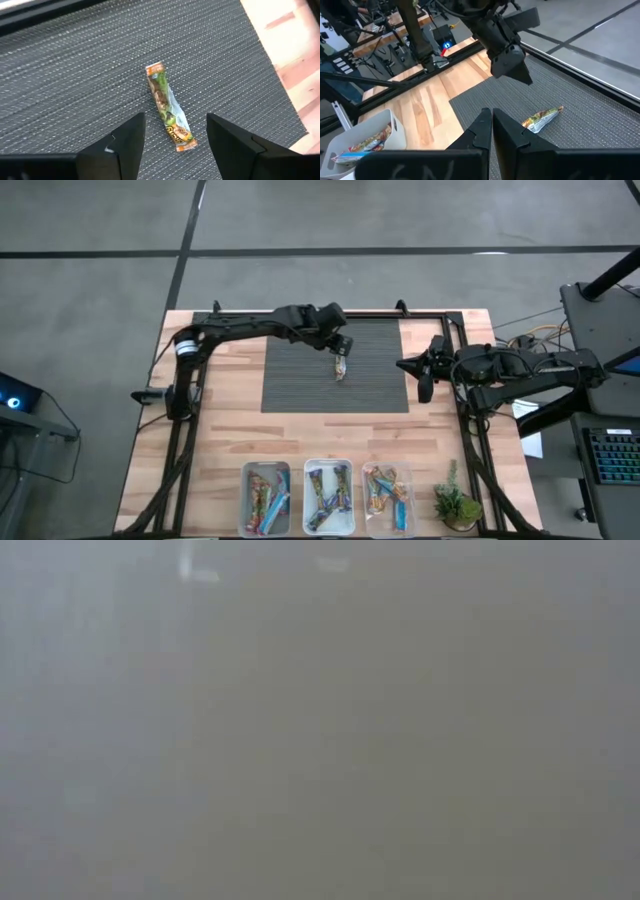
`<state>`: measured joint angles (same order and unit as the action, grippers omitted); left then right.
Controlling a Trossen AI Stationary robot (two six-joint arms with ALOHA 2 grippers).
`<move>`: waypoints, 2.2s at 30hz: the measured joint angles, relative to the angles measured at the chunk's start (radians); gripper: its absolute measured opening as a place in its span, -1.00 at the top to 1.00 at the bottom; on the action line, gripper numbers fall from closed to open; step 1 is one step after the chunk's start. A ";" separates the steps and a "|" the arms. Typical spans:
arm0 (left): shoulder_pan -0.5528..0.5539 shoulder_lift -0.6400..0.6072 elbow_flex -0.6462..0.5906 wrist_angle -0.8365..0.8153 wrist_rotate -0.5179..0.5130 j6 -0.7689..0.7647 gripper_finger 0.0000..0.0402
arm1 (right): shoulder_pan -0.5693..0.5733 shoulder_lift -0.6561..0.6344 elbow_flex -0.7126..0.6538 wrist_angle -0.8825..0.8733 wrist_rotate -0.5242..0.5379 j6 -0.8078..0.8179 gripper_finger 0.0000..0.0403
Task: Pick and place Granola Bars by type
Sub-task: Put the yellow granola bar into the transparent bin
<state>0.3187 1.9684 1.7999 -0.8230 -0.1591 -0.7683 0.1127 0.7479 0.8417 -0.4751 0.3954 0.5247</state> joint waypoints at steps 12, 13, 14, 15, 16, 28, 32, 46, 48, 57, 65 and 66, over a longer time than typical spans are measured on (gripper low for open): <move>0.000 0.053 -0.005 0.109 0.036 -0.030 -0.04 | 0.000 0.000 0.000 0.000 -0.003 0.067 0.96; 0.000 0.053 -0.008 0.106 0.036 -0.040 -0.04 | 0.000 0.000 0.000 0.000 -0.003 0.068 0.96; 0.000 0.053 -0.014 0.111 0.035 -0.052 -0.05 | 0.000 0.000 0.000 0.000 -0.003 0.068 0.96; 0.000 0.052 -0.022 0.121 0.026 -0.067 -0.05 | 0.000 0.000 0.000 0.000 -0.003 0.068 0.96; 0.000 0.052 -0.028 0.124 0.011 -0.080 -0.05 | 0.000 0.000 0.000 0.000 -0.003 0.068 0.96; 0.003 0.052 -0.070 0.195 -0.091 -0.135 -0.04 | 0.000 0.000 0.000 0.000 -0.004 0.091 0.96; 0.002 0.051 -0.105 0.231 -0.093 -0.161 -0.04 | 0.000 0.000 0.000 -0.002 -0.006 0.105 0.96; -0.005 0.065 -0.186 0.419 -0.084 -0.158 -0.04 | 0.000 0.001 0.000 -0.026 -0.006 0.105 0.96; -0.005 0.074 -0.180 0.407 -0.086 -0.154 -0.04 | 0.000 0.001 0.000 -0.028 -0.006 0.105 0.96; -0.022 0.188 -0.018 0.331 -0.065 -0.122 -0.04 | -0.001 0.002 0.000 -0.053 -0.006 0.105 0.96; -0.022 0.219 0.090 0.145 -0.173 -0.081 -0.04 | -0.001 0.002 0.000 -0.053 -0.005 0.104 0.96; -0.022 0.221 0.093 0.147 -0.173 -0.081 -0.04 | -0.001 0.002 0.000 -0.054 -0.003 0.104 0.96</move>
<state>0.2970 2.1898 1.8934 -0.6759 -0.3321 -0.8492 0.1120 0.7498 0.8417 -0.5295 0.3919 0.6289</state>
